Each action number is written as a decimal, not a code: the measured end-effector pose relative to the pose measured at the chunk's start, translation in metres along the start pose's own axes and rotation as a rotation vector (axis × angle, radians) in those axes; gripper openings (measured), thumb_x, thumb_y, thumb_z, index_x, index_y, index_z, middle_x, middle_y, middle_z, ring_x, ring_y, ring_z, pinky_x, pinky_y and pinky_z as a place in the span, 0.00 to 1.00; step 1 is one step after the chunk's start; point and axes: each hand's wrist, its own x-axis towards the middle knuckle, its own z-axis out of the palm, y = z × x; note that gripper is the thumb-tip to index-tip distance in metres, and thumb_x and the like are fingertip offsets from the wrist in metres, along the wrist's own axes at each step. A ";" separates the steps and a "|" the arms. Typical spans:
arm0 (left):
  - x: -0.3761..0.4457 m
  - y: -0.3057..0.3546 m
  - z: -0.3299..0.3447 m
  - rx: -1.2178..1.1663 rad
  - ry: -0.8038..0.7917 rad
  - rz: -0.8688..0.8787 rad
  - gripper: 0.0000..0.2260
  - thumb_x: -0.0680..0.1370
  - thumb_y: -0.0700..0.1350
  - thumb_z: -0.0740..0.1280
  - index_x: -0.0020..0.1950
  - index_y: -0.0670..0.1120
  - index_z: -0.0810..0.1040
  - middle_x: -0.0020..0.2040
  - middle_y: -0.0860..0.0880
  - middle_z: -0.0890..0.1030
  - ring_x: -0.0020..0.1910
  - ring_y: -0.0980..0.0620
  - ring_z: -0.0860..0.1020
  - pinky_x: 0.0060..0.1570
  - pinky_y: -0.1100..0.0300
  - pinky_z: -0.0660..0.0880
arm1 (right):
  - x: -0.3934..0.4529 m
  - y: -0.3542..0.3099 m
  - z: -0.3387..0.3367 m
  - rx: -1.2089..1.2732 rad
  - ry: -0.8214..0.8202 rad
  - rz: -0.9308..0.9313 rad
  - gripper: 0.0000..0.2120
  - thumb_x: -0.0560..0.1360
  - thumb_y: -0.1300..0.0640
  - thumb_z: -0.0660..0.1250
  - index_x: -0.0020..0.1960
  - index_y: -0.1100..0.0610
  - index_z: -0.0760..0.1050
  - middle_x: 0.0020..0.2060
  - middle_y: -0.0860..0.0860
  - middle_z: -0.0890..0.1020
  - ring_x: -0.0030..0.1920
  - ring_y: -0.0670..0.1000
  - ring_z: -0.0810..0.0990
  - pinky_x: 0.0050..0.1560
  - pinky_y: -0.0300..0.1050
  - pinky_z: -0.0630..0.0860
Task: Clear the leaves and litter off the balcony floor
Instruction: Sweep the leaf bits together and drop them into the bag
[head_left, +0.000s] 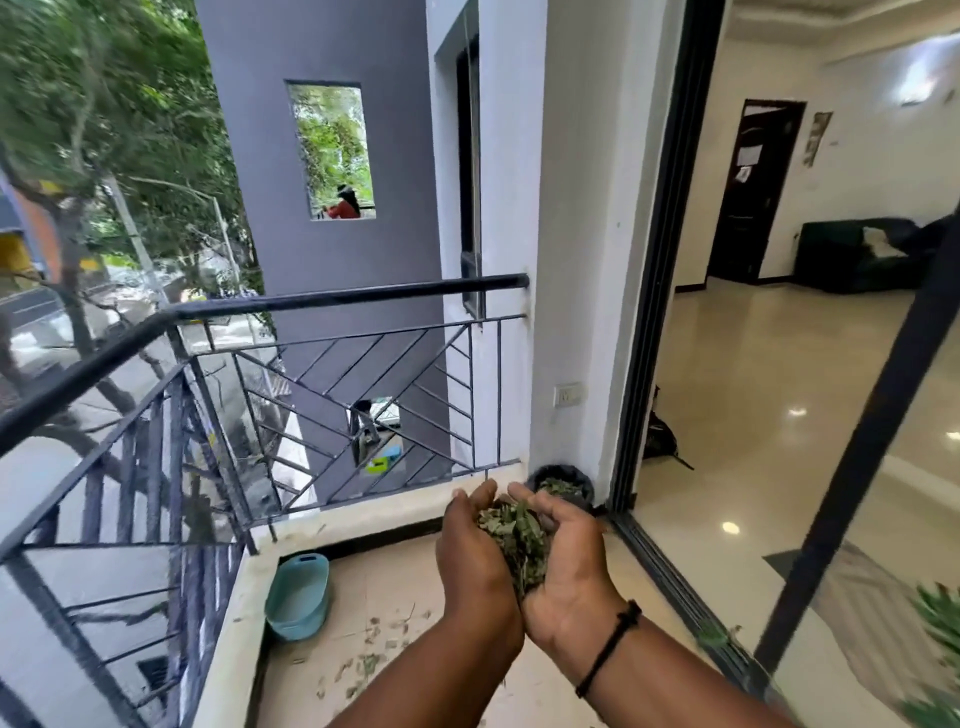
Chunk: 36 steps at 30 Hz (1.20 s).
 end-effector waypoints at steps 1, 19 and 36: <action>0.013 0.001 0.004 0.004 -0.001 0.006 0.16 0.83 0.50 0.58 0.53 0.43 0.82 0.46 0.39 0.84 0.46 0.39 0.82 0.53 0.47 0.78 | 0.013 -0.002 0.004 -0.004 0.005 0.001 0.12 0.79 0.57 0.59 0.48 0.62 0.79 0.47 0.62 0.82 0.43 0.61 0.81 0.47 0.51 0.77; 0.277 -0.017 0.108 0.333 -0.174 -0.243 0.07 0.79 0.37 0.66 0.46 0.38 0.84 0.37 0.43 0.85 0.32 0.50 0.83 0.31 0.62 0.77 | 0.299 -0.047 0.014 0.157 0.366 -0.094 0.15 0.77 0.56 0.65 0.57 0.64 0.81 0.52 0.62 0.84 0.54 0.62 0.82 0.48 0.50 0.78; 0.514 -0.142 0.325 0.121 0.036 -0.320 0.09 0.81 0.38 0.62 0.54 0.37 0.80 0.44 0.41 0.81 0.41 0.46 0.79 0.33 0.60 0.80 | 0.576 -0.241 -0.015 0.152 0.358 0.034 0.11 0.78 0.60 0.63 0.41 0.62 0.81 0.38 0.57 0.84 0.41 0.58 0.82 0.45 0.50 0.77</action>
